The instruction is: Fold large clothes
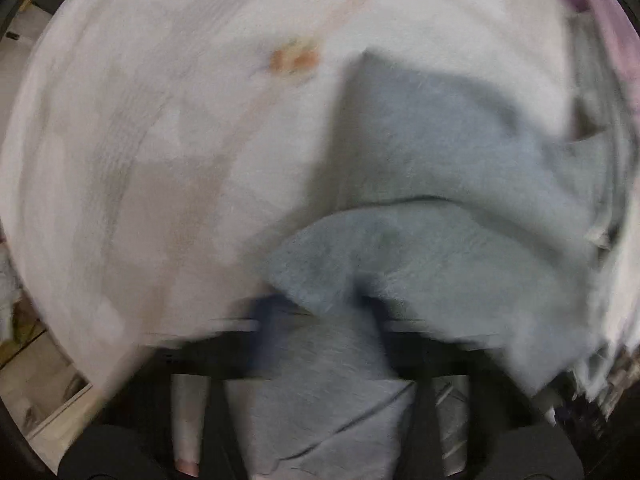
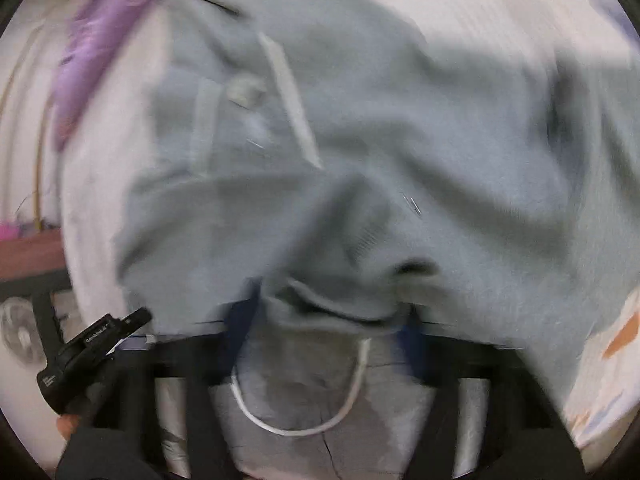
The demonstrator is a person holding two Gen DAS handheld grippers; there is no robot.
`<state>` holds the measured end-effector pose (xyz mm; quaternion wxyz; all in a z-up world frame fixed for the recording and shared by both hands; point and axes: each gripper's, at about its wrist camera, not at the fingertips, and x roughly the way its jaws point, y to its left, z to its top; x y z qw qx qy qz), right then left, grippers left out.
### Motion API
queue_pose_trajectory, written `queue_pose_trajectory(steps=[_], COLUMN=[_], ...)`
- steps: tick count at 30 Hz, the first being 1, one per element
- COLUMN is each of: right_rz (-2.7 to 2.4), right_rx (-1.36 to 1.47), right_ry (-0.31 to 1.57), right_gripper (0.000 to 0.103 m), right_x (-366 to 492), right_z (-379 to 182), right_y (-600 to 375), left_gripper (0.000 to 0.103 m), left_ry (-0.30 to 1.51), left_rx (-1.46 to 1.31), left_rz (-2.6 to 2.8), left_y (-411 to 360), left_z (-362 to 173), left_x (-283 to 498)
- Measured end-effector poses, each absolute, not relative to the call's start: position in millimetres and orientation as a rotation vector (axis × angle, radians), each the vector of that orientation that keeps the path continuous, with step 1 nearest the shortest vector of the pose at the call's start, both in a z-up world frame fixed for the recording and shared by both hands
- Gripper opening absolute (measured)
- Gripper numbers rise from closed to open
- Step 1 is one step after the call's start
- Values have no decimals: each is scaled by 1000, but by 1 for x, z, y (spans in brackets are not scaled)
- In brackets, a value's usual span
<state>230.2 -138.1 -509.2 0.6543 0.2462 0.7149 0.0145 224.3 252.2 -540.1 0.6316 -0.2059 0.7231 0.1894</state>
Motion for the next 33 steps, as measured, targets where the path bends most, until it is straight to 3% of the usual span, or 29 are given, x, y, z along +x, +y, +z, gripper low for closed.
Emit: queue_pose_trajectory(steps=[2, 9, 10, 11, 12, 15, 19, 24, 28, 30, 33], right_rz=[9, 227, 237, 182, 118, 34, 135, 176, 166, 121, 82], right_rx=[534, 411, 387, 339, 300, 260, 297, 278, 359, 374, 423], right_ry=[1578, 1264, 1286, 1359, 1430, 1683, 1600, 1405, 1489, 1529, 1540], right_gripper=[15, 13, 14, 17, 21, 23, 24, 24, 22, 13, 13], right_x=[224, 247, 245, 241, 237, 211, 190, 206, 244, 258, 250], right_z=[-498, -406, -411, -428, -444, -495, -460, -426, -504, -534, -522], right_y=[-158, -177, -178, -182, -184, -196, -193, -179, -172, -174, -175], left_gripper=[6, 7, 11, 26, 32, 32, 32, 13, 5, 3, 4], left_ry=[1665, 1701, 1703, 1728, 1756, 1820, 1780, 1583, 1588, 1625, 1611], left_rx=[-436, -379, -320, -237, -169, -38, 74, 53, -13, -24, 16], left_rz=[419, 307, 302, 299, 292, 228, 159, 98, 106, 138, 139], left_y=[249, 225, 219, 211, 202, 188, 189, 199, 196, 197, 191], left_z=[-538, -518, -520, -526, -532, -529, -494, -466, -533, -568, -546], left_x=[230, 207, 205, 204, 204, 206, 201, 225, 295, 314, 307])
